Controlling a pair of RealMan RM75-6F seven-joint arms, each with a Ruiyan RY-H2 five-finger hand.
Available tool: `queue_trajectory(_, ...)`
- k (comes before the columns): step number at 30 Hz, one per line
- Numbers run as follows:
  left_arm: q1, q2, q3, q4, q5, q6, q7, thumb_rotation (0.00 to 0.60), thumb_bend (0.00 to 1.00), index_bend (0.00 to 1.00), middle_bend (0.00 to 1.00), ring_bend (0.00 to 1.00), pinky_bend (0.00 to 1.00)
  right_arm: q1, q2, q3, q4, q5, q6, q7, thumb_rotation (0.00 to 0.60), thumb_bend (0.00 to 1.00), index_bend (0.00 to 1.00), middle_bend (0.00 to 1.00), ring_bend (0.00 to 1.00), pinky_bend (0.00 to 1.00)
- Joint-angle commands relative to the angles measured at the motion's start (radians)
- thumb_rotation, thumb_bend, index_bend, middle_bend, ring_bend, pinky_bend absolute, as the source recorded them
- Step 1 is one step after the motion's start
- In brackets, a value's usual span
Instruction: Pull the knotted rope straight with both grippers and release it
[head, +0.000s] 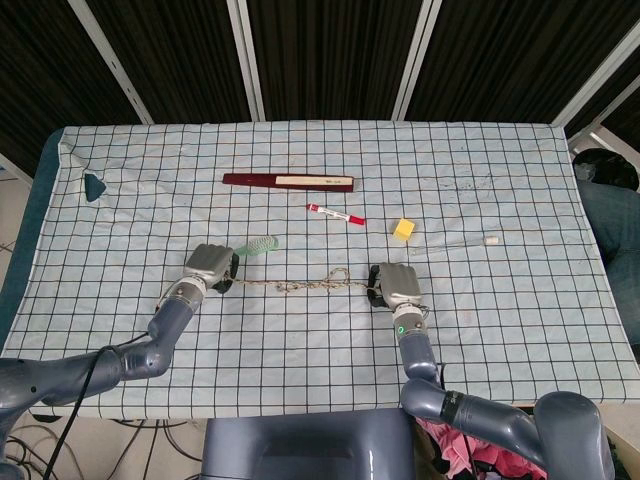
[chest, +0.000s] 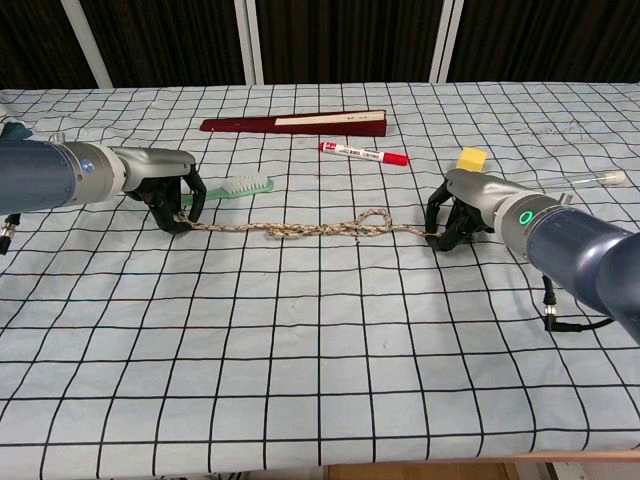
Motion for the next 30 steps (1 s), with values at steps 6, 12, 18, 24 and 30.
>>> queue_trajectory(6, 0.002, 0.0, -0.003, 0.005, 0.001, -0.002, -0.006, 0.6, 0.42, 0.6, 1.0, 1.0, 1.0, 0.001, -0.003, 0.0, 0.005, -0.001, -0.002, 0.003, 0.6, 0.5, 0.64, 0.97, 1.0, 0.98)
queue_trajectory(12, 0.001, -0.004, -0.001, 0.01, 0.004, -0.009, -0.007, 0.6, 0.42, 0.6, 1.0, 1.0, 1.0, 0.002, -0.003, 0.001, 0.007, 0.0, -0.001, 0.002, 0.6, 0.5, 0.64, 0.97, 1.0, 0.98)
queue_trajectory(18, -0.002, -0.005, -0.001, 0.016, 0.003, -0.01, -0.005, 0.6, 0.42, 0.6, 1.0, 1.0, 1.0, 0.004, -0.001, 0.004, 0.009, 0.002, -0.003, 0.003, 0.6, 0.5, 0.64, 0.97, 1.0, 0.98)
queue_trajectory(24, -0.003, -0.01, 0.001, 0.02, 0.002, -0.011, -0.002, 0.6, 0.42, 0.6, 1.0, 1.0, 1.0, 0.003, 0.002, 0.004, 0.007, 0.003, -0.004, 0.003, 0.6, 0.5, 0.64, 0.97, 1.0, 0.98)
queue_trajectory(30, -0.005, -0.013, -0.001, 0.023, 0.002, -0.011, -0.002, 0.6, 0.45, 0.61, 1.0, 1.0, 1.0, 0.004, 0.005, 0.005, 0.003, 0.003, -0.002, 0.003, 0.6, 0.5, 0.64, 0.97, 1.0, 0.98)
